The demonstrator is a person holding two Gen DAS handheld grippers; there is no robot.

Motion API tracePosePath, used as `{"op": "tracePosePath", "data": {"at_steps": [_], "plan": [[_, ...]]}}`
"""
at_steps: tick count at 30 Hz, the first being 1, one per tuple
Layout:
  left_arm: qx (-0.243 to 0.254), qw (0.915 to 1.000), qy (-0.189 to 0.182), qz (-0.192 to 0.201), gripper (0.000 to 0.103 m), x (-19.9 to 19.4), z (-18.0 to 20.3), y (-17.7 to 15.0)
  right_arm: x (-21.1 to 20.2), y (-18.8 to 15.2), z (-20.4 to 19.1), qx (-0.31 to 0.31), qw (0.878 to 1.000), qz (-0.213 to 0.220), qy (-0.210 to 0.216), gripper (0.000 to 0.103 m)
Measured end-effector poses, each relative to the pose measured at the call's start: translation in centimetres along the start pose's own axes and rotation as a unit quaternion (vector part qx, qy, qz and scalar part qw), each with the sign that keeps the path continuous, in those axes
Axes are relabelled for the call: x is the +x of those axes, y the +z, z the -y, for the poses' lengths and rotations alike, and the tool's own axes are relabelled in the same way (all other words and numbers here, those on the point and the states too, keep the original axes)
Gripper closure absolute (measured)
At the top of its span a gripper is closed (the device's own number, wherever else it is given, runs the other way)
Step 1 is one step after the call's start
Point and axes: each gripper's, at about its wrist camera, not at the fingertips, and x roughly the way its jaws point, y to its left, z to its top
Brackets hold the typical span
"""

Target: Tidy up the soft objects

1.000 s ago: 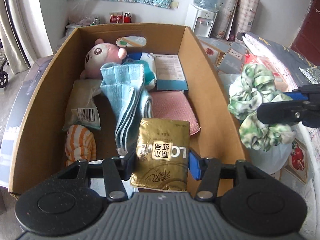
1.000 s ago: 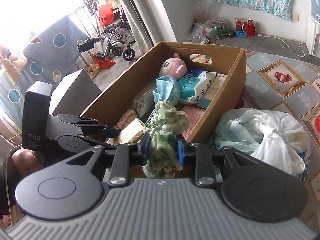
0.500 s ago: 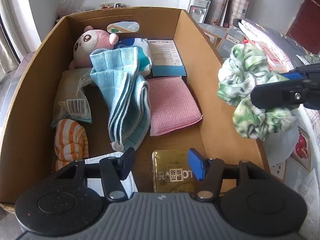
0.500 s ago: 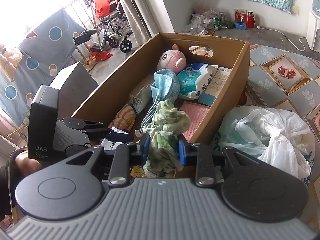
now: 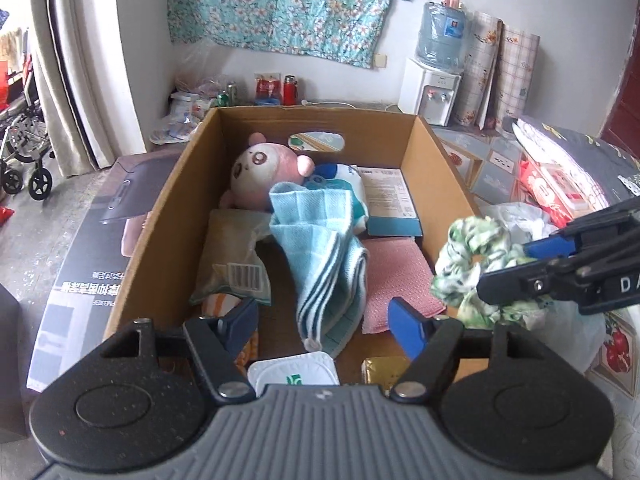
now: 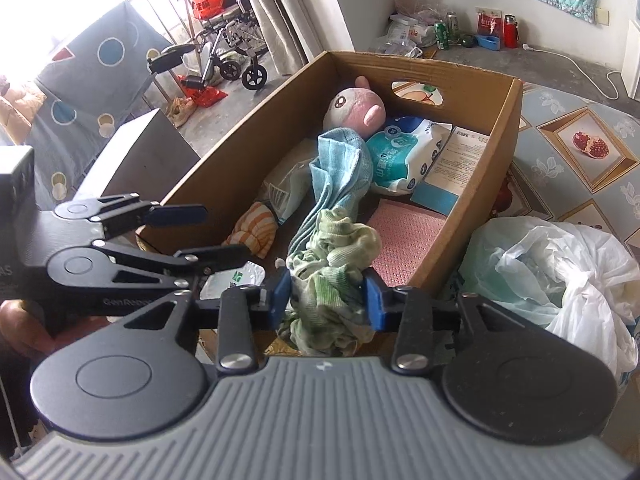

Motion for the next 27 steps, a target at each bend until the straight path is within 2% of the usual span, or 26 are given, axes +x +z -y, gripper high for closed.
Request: {"op": "tracePosePath", "data": {"at_steps": [5,14,19,20,23,27], "plan": [[-0.012,0.9999,0.006,0.001,0.030,-0.4,-0.9,-0.2,0.2,0.1,-0.9,-0.020,1.000,0.009,-0.019,0.050],[-0.028,0.9995,0.010,0.008,0.027,-1.0,-1.5,-1.1,-0.7,-0.1,-1.3,-0.024,0.999,0.020,-0.025,0.050],[-0.031,0.9989,0.020,0.028,0.020,-2.4,-1.7,-1.7,-2.0,-0.9,-1.6,-0.017,0.999,0.045,-0.025,0.048],[-0.032,0.9986,0.022,0.035,0.018,-2.9,-1.7,-1.8,-2.3,-1.1,-1.6,-0.013,0.998,0.056,-0.025,0.044],[-0.039,0.9971,0.030,0.058,0.011,-4.5,-1.7,-2.4,-3.9,-2.2,-1.6,0.001,0.995,0.097,-0.038,0.022],[-0.049,0.9944,0.043,0.083,0.001,-6.5,-1.6,-3.0,-6.0,-4.6,-1.9,0.014,0.985,0.150,-0.081,0.012]]}}
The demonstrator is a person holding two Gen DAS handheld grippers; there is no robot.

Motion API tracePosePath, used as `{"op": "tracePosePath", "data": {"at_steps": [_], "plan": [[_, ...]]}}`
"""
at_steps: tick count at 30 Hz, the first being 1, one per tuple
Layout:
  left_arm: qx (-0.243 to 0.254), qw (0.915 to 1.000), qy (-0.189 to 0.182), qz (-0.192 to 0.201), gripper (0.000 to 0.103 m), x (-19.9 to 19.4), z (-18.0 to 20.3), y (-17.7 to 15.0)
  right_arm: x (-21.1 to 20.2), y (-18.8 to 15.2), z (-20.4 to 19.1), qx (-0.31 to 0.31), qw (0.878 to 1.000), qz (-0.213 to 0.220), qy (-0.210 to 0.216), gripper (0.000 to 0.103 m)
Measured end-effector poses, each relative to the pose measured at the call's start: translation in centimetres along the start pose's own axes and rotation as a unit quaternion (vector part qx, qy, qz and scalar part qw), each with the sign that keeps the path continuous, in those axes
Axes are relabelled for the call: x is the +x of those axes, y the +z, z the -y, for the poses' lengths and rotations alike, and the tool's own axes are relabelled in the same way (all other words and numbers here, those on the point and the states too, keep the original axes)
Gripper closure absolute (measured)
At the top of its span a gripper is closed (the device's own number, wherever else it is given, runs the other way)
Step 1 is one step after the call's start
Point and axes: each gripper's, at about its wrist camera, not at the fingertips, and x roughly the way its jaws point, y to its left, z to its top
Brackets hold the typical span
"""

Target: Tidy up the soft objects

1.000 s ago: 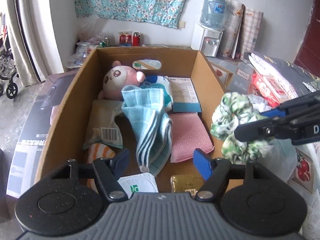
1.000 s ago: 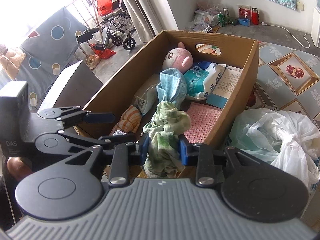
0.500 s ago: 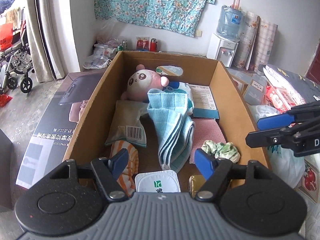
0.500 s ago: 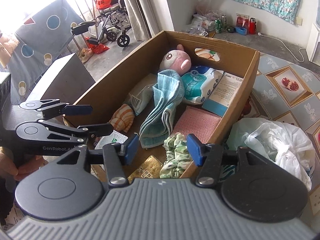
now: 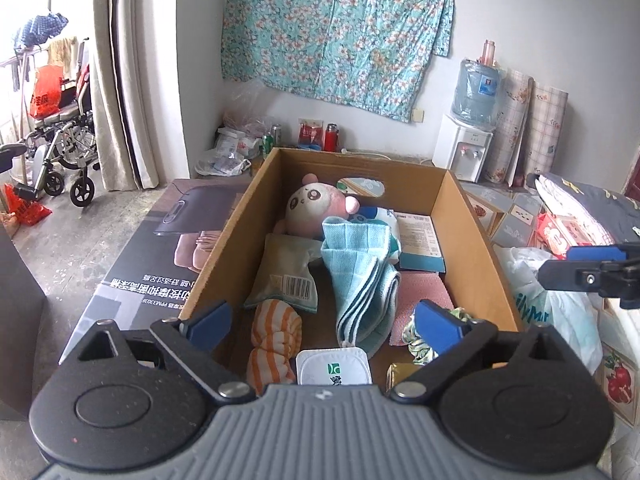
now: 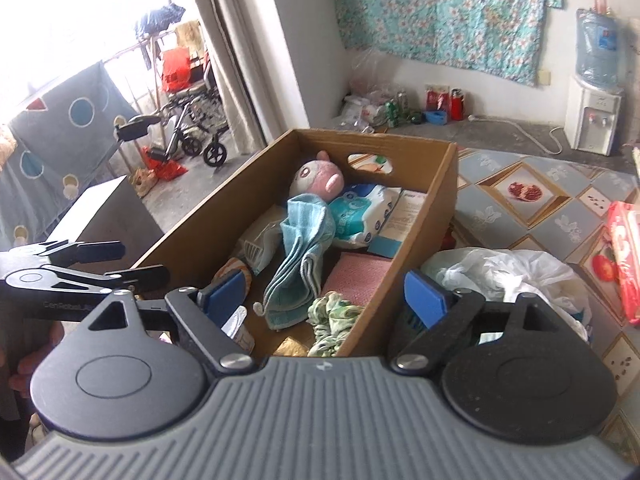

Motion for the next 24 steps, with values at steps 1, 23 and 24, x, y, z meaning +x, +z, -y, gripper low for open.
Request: {"op": "tracePosePath", "data": {"at_steps": [1,23,24], "plan": [[-0.004,1.0000,0.003,0.004,0.000,-0.4,0.0,-0.1,-0.6,-0.5,0.0,0.003,1.000,0.010,-0.011,0.010],[-0.013,0.9989,0.045,0.001,0.000,-4.0,2.5,-4.7,-6.4,-8.8,-5.6,-0.052,0.974,0.083,-0.204,0.001],[-0.011,0.9989,0.046,-0.001,0.000,-3.9,2.6,-4.8,-6.5,-8.8,-5.7,-0.054,0.976,0.079,-0.198,0.001]]}}
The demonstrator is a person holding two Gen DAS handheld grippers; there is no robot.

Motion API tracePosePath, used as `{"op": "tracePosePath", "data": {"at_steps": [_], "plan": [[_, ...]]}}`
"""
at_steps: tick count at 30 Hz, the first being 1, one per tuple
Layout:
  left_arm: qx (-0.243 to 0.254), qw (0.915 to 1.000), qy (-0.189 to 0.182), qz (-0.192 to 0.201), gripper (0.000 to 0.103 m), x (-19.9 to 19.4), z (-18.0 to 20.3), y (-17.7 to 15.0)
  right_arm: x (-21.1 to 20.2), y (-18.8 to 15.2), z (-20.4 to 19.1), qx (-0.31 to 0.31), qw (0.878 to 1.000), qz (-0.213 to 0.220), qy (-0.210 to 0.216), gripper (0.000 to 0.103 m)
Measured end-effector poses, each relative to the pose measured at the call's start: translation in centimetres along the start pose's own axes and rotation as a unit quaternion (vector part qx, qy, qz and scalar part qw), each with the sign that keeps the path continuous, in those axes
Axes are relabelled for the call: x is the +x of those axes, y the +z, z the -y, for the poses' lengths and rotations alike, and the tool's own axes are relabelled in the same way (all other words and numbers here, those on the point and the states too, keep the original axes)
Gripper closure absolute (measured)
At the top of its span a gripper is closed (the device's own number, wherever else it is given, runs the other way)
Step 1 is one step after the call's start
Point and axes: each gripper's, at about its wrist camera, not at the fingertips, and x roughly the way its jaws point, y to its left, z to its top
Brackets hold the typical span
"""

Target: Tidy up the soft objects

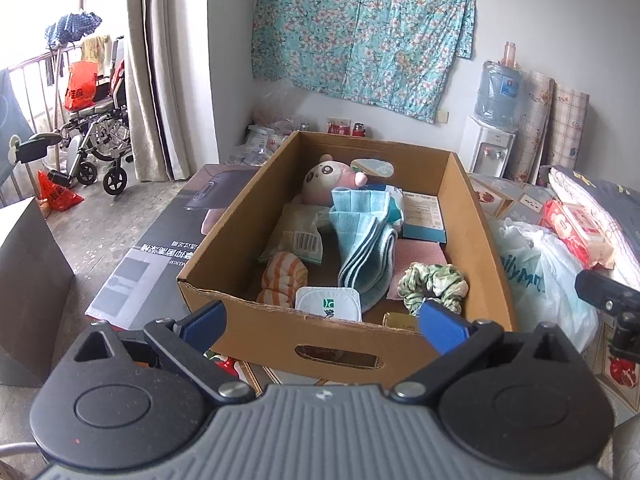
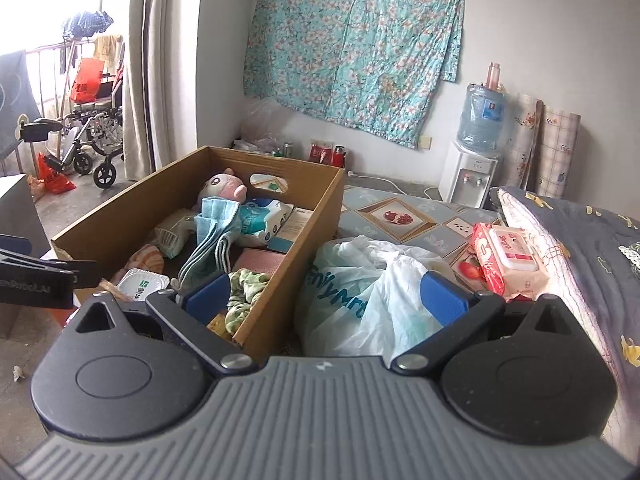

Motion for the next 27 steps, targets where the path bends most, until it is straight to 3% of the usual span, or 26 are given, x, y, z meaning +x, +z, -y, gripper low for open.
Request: {"op": "tracePosePath", "data": {"at_steps": [5,10,17,27], "plan": [[0.009,1.0000,0.001,0.001,0.000,0.0,0.3,-0.6,-0.4,-0.4,-0.9,-0.005,1.000,-0.008,0.009,0.001],[0.019,0.9998,0.008,-0.001,0.000,0.1,0.9,-1.0,0.2,-0.7,-0.6,0.043,0.997,-0.032,0.052,0.001],[0.035,0.9989,-0.004,-0.032,0.000,0.6,1.4,-1.4,2.0,-1.5,-0.8,0.065,0.993,-0.078,0.054,0.001],[0.030,0.9982,-0.012,-0.051,0.000,1.1,1.4,-1.2,3.1,-1.8,-0.6,0.068,0.992,-0.097,0.050,0.001]]}}
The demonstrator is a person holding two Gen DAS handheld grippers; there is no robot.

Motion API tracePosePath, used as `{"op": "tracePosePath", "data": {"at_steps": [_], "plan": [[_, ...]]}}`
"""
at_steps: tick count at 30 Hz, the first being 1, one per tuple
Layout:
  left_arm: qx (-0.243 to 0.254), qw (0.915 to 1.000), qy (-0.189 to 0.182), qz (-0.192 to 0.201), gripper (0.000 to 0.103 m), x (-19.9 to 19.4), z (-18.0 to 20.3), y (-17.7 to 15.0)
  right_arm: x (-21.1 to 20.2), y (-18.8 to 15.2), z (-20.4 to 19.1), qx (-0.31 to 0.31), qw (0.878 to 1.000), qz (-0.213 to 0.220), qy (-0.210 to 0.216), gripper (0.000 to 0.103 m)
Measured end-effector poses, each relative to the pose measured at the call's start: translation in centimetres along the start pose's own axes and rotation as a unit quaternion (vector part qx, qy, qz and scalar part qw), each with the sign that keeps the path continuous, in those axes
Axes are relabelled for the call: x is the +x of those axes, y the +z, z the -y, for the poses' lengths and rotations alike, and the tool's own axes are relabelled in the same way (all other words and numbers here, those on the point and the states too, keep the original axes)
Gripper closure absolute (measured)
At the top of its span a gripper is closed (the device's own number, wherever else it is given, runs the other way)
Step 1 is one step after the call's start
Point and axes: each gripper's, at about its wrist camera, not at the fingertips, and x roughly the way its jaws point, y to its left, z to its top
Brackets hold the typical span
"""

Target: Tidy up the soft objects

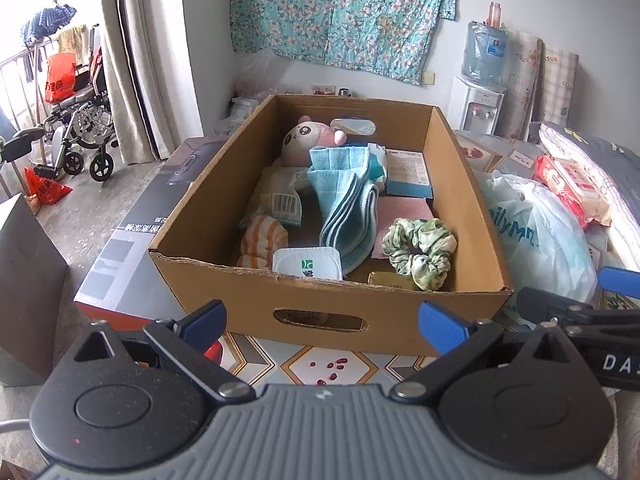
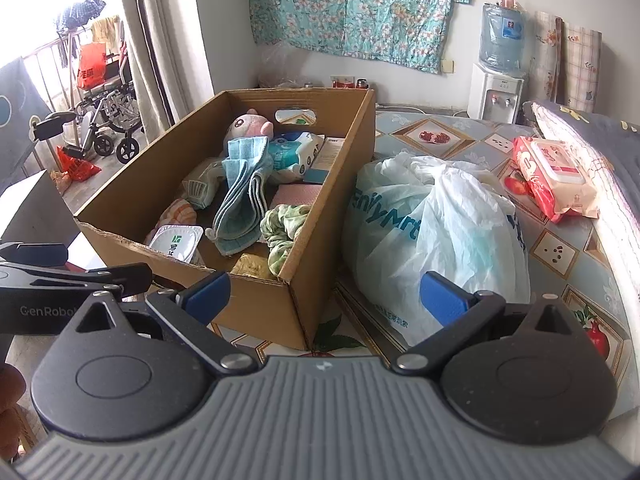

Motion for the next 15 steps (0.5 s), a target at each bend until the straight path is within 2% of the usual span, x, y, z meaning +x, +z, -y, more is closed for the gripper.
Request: {"op": "tracePosePath", "data": {"at_steps": [15], "plan": [[0.001,0.9999,0.000,-0.012,0.001,0.49,0.04,-0.14,0.61,-0.14,0.22,0.002,1.000,-0.008,-0.007,0.001]]}}
